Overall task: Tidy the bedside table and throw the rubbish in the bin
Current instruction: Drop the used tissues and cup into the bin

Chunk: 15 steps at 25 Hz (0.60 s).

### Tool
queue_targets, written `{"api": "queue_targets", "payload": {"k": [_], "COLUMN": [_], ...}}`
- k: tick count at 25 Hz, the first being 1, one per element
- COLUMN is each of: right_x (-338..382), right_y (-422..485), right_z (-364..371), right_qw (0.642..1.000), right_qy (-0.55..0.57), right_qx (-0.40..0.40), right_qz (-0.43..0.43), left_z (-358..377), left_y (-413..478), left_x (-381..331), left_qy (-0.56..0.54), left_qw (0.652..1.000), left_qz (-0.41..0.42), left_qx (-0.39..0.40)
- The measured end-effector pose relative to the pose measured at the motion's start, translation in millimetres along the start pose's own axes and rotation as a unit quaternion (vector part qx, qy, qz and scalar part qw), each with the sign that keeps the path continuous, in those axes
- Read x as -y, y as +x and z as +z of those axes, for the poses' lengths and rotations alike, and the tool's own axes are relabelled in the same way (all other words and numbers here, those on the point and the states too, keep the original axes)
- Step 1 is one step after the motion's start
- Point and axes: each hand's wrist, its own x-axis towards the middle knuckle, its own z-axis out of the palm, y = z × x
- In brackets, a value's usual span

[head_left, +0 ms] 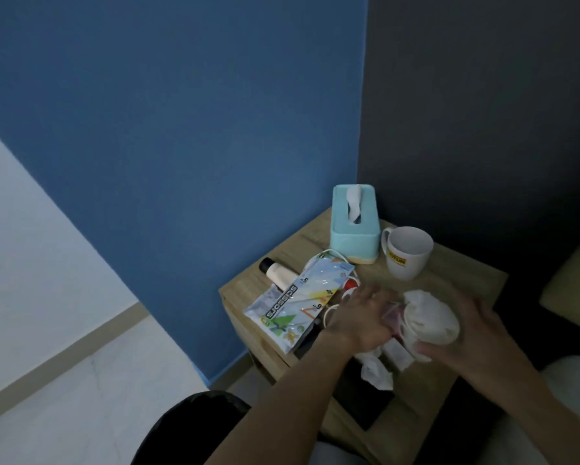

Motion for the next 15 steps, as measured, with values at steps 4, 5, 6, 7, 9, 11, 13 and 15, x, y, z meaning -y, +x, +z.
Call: {"api": "queue_targets", "payload": {"k": [4,5,6,7,9,11,13,15], "right_x": [-8.4,-9.3,-9.7,-10.0,-12.5,-14.8,-15.8,-14.0], "right_y": [10.3,12.3,13.6,15.1,18.9,19.9,18.4,16.9], "right_z": [15.2,17.0,17.7,18.2,19.6,19.0,18.3,19.7], "right_qw": [0.999,0.999,0.998,0.998,0.998,0.998,0.998,0.998], "right_qy": [0.035,0.040,0.046,0.052,0.053,0.053,0.054,0.055], "right_qx": [0.021,0.006,-0.002,-0.007,-0.011,-0.019,-0.020,-0.019], "right_qz": [-0.023,-0.029,-0.031,-0.035,-0.038,-0.033,-0.031,-0.031], "left_z": [12.5,17.0,21.3,25.2,28.7,24.1,17.9,15.3], "left_y": [-9.9,-15.5,-20.5,-24.1,-27.1,-29.2,-34.1,-42.4], "left_x": [-0.7,-0.7,-0.1,0.7,2.5,4.0,6.3,9.3], "left_qy": [0.018,0.021,0.032,0.049,0.077,0.067,0.073,0.126], "left_qw": [1.000,0.999,0.998,0.996,0.995,0.995,0.995,0.991], "left_qz": [0.011,0.031,0.053,0.069,0.065,0.056,0.063,0.048], "left_qx": [-0.001,-0.025,-0.034,-0.024,0.026,0.046,0.026,0.019]}}
